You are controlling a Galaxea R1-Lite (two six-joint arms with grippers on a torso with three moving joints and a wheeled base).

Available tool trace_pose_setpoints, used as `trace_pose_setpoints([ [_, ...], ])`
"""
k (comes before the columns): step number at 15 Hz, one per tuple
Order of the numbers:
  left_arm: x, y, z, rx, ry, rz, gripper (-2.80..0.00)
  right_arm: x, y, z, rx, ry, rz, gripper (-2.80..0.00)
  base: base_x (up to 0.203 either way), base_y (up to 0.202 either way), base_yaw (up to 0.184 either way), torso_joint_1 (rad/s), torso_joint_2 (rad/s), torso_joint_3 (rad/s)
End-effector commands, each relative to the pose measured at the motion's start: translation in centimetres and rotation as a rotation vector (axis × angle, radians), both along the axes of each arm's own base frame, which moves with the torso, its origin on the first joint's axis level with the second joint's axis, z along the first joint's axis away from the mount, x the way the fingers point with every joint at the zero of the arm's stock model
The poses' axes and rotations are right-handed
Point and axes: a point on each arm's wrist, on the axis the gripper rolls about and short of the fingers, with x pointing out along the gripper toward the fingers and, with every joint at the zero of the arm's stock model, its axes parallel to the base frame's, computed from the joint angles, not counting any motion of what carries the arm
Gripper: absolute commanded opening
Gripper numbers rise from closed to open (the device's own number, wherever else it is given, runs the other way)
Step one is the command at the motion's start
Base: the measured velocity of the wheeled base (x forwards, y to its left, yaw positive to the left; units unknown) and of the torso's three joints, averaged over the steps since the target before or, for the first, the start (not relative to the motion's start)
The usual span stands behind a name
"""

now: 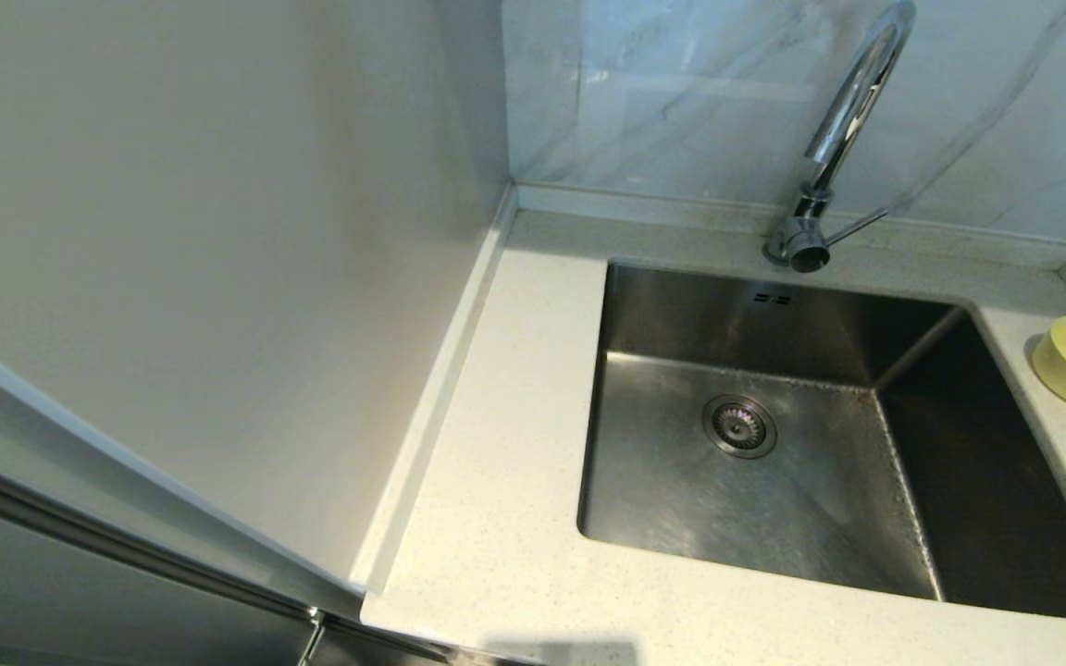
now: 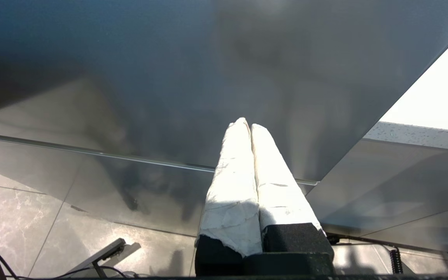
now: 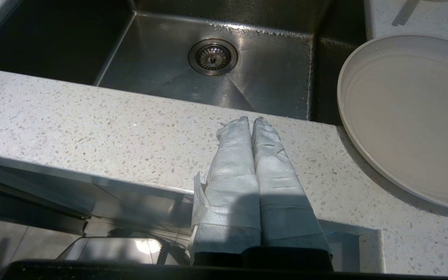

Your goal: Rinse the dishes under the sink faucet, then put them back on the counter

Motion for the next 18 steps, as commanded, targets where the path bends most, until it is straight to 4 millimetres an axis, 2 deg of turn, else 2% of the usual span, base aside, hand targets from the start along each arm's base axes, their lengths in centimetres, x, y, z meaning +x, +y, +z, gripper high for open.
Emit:
trace_pose_setpoints([
  [1,0.0,0.0,0.0,0.0,0.0,0.0,-2.8,0.02,0.0,-0.04,0.0,0.003,0.0,-2.8,0.0,0.0,0.0,0.0,0.0,0.0],
  [18,0.0,0.0,0.0,0.0,0.0,0.0,-2.8,0.02,0.0,-0.04,0.0,0.003,0.0,-2.8,0.0,0.0,0.0,0.0,0.0,0.0],
])
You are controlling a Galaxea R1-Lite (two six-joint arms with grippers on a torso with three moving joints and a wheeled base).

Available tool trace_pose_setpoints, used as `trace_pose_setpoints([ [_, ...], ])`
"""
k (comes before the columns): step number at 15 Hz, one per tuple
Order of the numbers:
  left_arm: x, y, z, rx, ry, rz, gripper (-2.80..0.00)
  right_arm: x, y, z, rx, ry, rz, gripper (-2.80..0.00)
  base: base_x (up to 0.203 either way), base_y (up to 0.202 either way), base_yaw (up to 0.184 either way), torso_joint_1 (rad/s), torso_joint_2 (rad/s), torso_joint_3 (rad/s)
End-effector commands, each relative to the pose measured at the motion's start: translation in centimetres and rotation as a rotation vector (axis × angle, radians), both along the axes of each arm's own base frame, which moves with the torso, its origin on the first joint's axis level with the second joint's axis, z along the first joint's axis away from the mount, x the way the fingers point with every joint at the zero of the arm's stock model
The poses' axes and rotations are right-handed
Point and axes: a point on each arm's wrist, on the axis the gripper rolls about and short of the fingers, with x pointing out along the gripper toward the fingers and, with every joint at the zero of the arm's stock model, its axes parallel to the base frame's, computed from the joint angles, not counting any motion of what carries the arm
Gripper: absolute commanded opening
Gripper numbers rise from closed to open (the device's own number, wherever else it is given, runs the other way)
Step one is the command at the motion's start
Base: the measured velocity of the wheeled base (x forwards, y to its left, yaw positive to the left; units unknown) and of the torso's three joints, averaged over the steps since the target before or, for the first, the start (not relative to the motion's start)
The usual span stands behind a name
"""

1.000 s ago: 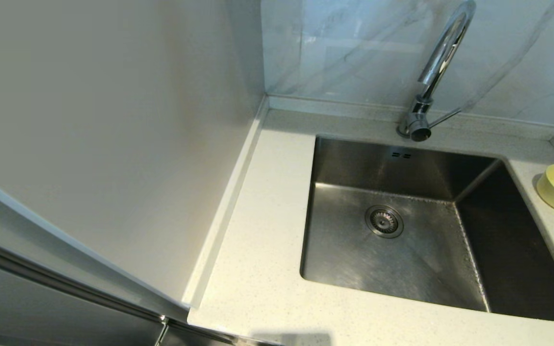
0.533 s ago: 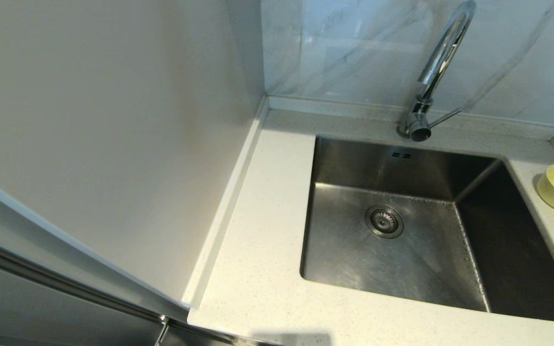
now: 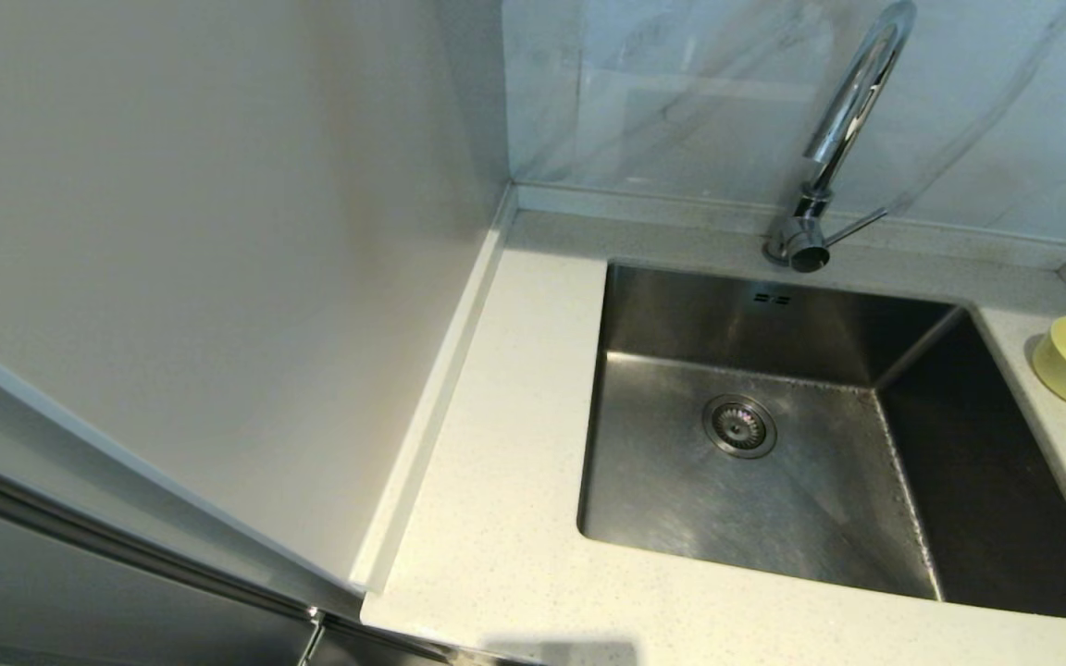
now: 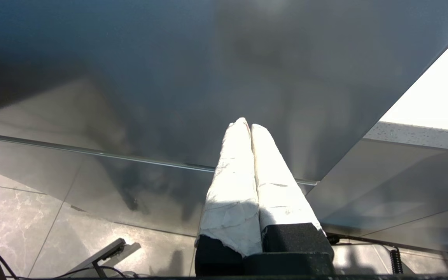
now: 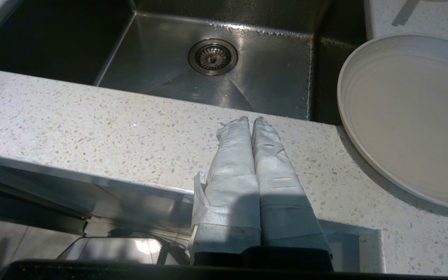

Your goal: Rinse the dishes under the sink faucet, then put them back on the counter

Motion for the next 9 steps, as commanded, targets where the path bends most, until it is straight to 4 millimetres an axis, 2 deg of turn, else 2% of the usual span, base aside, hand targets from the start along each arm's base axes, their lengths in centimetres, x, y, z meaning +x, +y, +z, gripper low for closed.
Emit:
trace_pose_setpoints([
  [1,0.0,0.0,0.0,0.0,0.0,0.0,-2.8,0.02,0.0,-0.04,0.0,0.003,0.0,-2.8,0.0,0.0,0.0,0.0,0.0,0.0],
  [9,0.0,0.0,0.0,0.0,0.0,0.0,-2.8,0.02,0.0,-0.04,0.002,0.003,0.0,-2.8,0.0,0.0,0.0,0.0,0.0,0.0],
])
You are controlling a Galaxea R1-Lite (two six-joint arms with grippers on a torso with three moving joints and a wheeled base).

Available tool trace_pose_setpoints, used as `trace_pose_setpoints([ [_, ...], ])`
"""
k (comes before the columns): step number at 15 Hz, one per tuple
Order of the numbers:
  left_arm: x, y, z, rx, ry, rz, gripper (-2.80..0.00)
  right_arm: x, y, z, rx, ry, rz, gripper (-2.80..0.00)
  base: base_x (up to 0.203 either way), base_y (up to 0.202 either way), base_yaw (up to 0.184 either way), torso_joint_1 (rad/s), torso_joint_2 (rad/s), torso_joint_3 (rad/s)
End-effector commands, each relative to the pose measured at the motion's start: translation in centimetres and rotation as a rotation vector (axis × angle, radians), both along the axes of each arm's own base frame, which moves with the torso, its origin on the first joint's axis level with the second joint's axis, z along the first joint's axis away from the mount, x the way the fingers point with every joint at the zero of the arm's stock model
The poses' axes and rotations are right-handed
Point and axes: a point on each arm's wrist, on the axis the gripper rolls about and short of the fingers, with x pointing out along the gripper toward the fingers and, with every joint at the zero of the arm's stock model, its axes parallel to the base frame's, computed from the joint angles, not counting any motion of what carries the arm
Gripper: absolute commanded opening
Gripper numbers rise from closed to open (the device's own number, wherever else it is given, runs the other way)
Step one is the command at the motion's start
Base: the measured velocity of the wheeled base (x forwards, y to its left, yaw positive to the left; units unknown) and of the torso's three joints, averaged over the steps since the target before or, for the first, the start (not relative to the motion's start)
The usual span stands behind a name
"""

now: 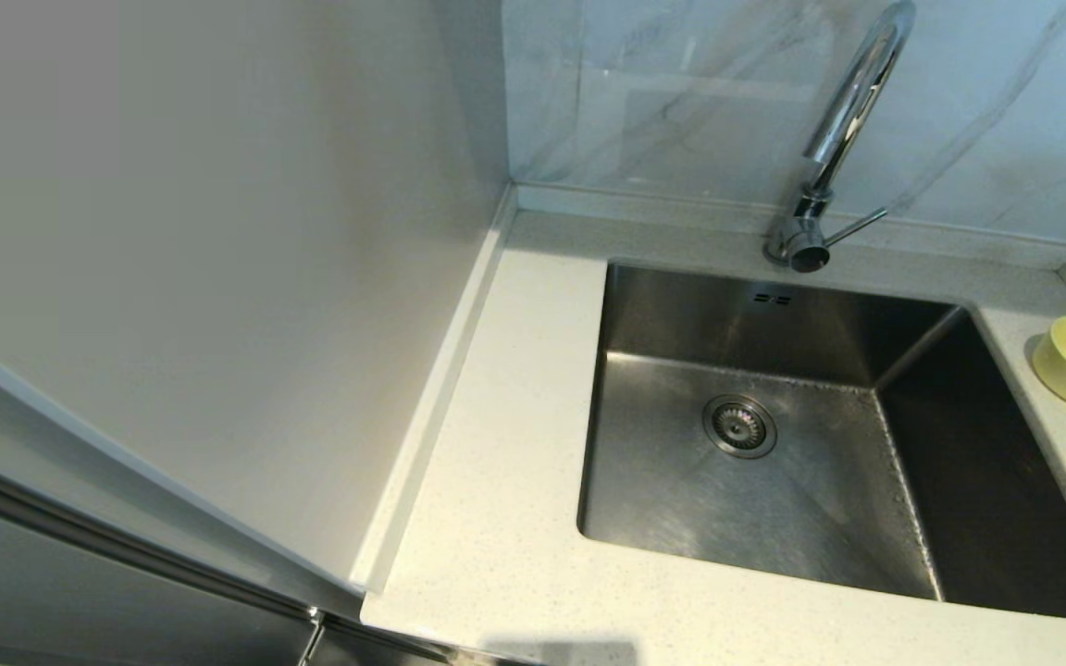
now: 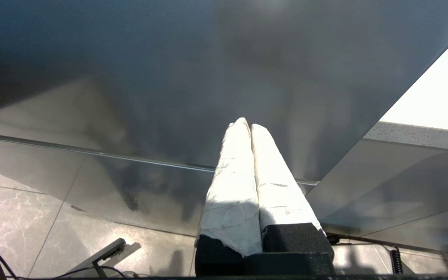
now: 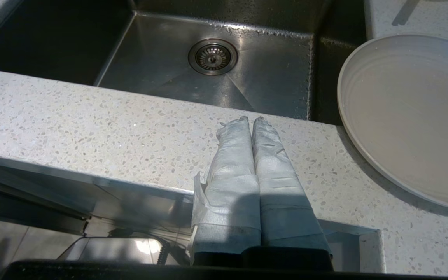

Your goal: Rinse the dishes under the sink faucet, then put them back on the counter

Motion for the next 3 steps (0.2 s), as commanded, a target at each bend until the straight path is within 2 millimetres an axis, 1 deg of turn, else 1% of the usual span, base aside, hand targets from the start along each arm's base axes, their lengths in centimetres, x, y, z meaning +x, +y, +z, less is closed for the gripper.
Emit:
trace_pose_setpoints([
  [1,0.0,0.0,0.0,0.0,0.0,0.0,-2.8,0.02,0.0,-0.04,0.001,0.003,0.0,-2.8,0.0,0.0,0.0,0.0,0.0,0.0],
  [3,0.0,0.0,0.0,0.0,0.0,0.0,-2.8,0.02,0.0,-0.04,0.001,0.003,0.0,-2.8,0.0,0.0,0.0,0.0,0.0,0.0],
])
